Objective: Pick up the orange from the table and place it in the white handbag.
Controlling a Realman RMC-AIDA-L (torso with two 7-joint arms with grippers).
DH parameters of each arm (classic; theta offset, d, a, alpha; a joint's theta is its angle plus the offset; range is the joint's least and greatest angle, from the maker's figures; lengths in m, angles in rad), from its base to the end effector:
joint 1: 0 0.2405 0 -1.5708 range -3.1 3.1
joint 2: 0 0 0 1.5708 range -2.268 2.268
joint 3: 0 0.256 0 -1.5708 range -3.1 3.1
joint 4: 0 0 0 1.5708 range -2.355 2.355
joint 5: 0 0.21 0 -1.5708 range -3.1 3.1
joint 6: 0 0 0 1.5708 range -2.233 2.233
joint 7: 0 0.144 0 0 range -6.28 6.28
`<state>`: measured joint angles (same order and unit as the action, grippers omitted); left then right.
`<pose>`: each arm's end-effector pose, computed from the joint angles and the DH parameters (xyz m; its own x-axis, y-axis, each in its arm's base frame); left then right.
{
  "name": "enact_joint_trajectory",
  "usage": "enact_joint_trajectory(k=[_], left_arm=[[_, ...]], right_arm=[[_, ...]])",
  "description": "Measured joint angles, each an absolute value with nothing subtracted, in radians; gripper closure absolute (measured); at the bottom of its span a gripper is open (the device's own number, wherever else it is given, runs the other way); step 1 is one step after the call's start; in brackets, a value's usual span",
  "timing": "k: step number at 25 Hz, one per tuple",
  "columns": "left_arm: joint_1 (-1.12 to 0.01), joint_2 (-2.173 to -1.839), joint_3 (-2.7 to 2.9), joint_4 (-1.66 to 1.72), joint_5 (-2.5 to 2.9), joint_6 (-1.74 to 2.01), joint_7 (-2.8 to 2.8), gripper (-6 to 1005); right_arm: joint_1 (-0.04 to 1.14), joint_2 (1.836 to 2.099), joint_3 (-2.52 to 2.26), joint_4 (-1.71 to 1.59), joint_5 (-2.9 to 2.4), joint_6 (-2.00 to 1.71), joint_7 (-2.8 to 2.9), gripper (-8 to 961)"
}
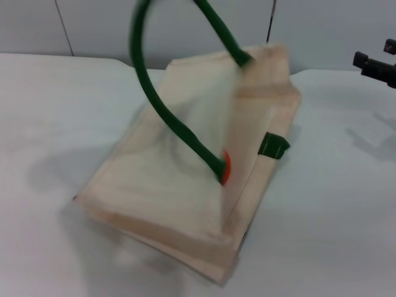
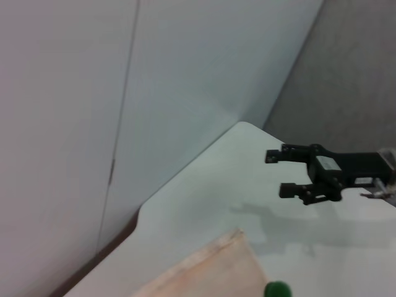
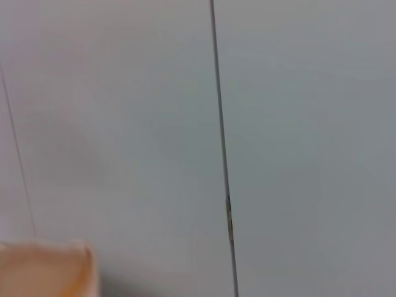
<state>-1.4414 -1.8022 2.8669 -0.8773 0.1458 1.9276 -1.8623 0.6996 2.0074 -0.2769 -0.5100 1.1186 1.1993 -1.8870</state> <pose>-0.0876 0.4480 0.1648 0.8222 0.5267 0.2160 0.5654 -0.7995 -0.2029 0.2810 0.4157 0.0605 0.7379 -0.2294 -0.6347 -0.6229 -0.5936 -0.5096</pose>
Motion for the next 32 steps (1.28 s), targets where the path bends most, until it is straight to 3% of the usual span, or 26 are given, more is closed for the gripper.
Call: enact_joint_trajectory(k=[6,11,17,18,19,27,32], left_arm=[[-1.425,-1.806,2.867,-0.880,0.106,1.919,-1.872,732],[-1.363,-1.817,2.866,-0.885,-0.071,1.915,-1.873,529],[-1.183,-1.884,2.866,-0.863,-0.434,1.804,-1.780,287],[-1.126,-1.910,2.866,-0.844,-0.539,1.764,-1.712,269],[-1.126,-1.910,2.866,-0.844,-0.539,1.764,-1.712,251],[-0.931,-2.021,2.862,-0.656,-0.926,1.657,-1.221,126],[-0.820,-2.021,2.861,-0.405,-1.080,1.609,-0.902,125]], right_arm=[[0.699,2.010,-0.268,-0.510,1.126,1.179,-1.890,59],[0.689,2.013,-0.268,-0.479,1.188,1.151,-1.931,59],[0.688,2.016,-0.267,-0.372,1.331,1.094,-2.100,59],[0.687,2.017,-0.267,-0.361,1.350,1.092,-2.122,59],[0.685,2.017,-0.267,-0.351,1.369,1.090,-2.143,59],[0.678,2.019,-0.265,-0.293,1.471,1.051,-2.252,59],[0.684,2.022,-0.260,-0.226,1.562,1.018,-2.378,59]])
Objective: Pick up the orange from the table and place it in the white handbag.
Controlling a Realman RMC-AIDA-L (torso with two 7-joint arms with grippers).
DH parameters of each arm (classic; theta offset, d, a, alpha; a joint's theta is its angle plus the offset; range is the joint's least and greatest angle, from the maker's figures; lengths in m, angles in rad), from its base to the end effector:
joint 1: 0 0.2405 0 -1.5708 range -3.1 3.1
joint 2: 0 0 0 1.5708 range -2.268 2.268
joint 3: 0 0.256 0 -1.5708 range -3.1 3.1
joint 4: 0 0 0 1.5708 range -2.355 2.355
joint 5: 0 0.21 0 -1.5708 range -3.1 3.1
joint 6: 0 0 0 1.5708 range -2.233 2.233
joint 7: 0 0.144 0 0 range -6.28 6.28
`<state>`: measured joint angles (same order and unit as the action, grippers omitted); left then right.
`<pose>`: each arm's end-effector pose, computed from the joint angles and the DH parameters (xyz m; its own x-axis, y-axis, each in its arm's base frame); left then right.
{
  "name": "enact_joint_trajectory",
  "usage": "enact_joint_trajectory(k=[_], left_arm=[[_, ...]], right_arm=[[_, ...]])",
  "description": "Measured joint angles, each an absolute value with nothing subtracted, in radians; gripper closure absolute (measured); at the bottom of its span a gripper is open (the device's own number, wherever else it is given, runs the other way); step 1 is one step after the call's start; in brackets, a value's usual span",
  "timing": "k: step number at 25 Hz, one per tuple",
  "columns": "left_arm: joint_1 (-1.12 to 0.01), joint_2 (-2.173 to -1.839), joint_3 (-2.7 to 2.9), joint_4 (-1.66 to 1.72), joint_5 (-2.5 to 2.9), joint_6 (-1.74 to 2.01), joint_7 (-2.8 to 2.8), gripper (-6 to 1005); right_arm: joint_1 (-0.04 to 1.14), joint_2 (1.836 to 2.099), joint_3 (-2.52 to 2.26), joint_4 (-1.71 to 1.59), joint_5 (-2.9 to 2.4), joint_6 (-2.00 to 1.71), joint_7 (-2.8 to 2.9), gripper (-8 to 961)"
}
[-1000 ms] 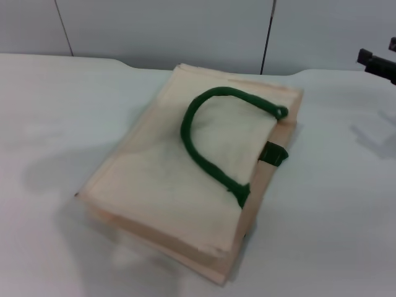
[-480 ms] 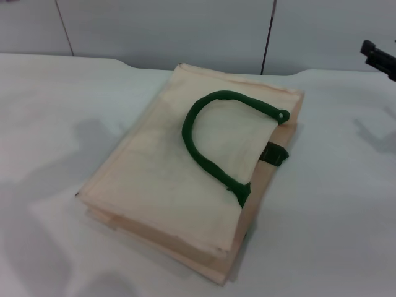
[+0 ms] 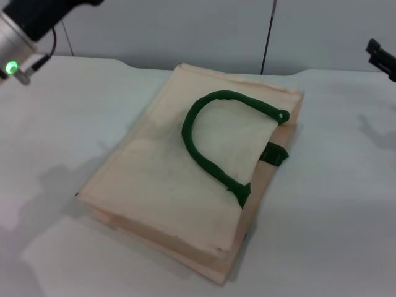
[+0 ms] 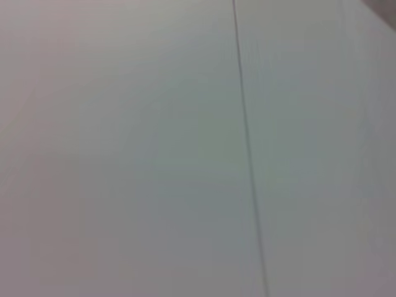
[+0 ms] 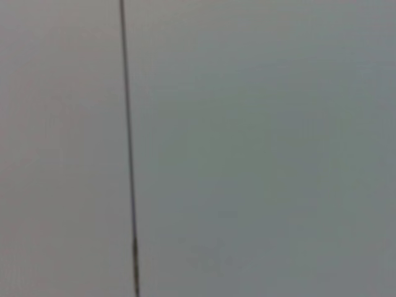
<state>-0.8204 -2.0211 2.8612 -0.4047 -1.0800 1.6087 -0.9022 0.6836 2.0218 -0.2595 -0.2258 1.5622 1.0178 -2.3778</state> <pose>-0.2191 0.4065 0.0830 0.5400 -0.2506 0.8035 0.5054 -0.6668 -0.5476 0.2980 0.4163 0.0339 0.7063 -0.0814 -0.7032 -0.6739 -0.3814 -0.6328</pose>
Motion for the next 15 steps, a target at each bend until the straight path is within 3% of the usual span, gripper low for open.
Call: enact_joint_trajectory(k=[15], left_arm=[[-0.727,-2.033,2.786,0.047,-1.451,1.433,-0.442,129]], right_arm=[[0.669,2.032,-0.156,0.003,2.048,1.110,-2.742,59]])
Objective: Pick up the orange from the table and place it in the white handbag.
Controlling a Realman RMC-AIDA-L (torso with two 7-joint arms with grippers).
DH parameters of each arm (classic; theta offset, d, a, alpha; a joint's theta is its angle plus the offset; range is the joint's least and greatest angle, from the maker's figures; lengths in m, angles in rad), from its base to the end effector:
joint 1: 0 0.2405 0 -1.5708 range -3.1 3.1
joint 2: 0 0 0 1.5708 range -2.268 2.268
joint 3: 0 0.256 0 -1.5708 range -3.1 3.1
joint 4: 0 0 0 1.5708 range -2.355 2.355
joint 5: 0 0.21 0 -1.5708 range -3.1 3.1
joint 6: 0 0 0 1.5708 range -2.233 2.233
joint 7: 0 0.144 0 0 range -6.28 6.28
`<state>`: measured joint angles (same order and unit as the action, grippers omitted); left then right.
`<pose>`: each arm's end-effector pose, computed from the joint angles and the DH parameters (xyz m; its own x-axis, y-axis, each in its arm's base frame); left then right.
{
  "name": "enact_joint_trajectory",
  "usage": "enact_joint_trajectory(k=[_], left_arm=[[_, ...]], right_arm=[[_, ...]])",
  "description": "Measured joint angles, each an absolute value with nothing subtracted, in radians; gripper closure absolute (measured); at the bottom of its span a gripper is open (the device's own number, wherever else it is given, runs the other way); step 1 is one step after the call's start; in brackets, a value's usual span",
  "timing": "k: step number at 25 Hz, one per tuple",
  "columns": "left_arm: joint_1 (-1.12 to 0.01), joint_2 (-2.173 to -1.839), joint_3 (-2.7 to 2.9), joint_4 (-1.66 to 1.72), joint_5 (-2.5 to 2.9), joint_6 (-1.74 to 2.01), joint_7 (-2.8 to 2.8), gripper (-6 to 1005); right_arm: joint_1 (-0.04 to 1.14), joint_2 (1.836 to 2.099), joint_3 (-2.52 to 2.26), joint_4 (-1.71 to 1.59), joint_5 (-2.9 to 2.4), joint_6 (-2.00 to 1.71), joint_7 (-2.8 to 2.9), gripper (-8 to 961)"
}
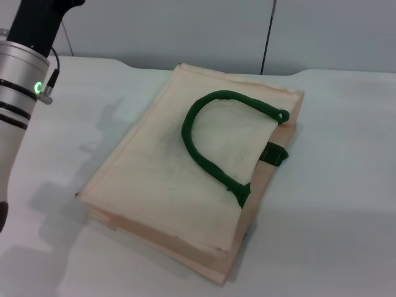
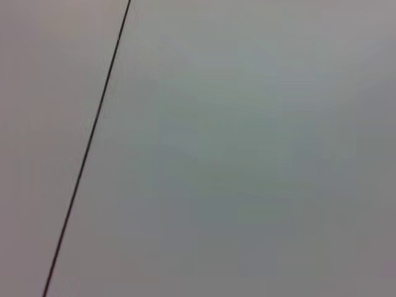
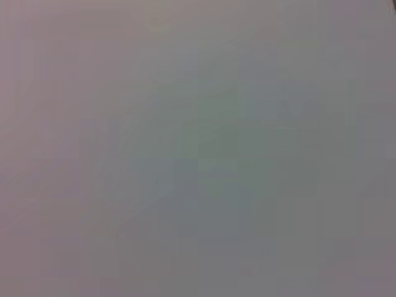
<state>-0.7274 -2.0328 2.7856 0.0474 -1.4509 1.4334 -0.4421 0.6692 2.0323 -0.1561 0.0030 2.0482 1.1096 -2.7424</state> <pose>-0.2370 0.4018 0.0452 0.4275 -0.3730 0.8235 0.7667 -0.3330 -0.5489 0.3105 0.4014 0.0401 0.5689 0.1099 -0.8150 -0.8143 -0.0636 -0.5770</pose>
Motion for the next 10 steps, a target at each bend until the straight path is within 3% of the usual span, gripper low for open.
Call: enact_joint_trajectory(k=[10], left_arm=[[-0.706,-2.033,2.796,0.075,-1.433,1.429,-0.484,129]], right_arm=[[0.676,2.031,-0.155,0.009,2.048,1.097,-2.737,59]])
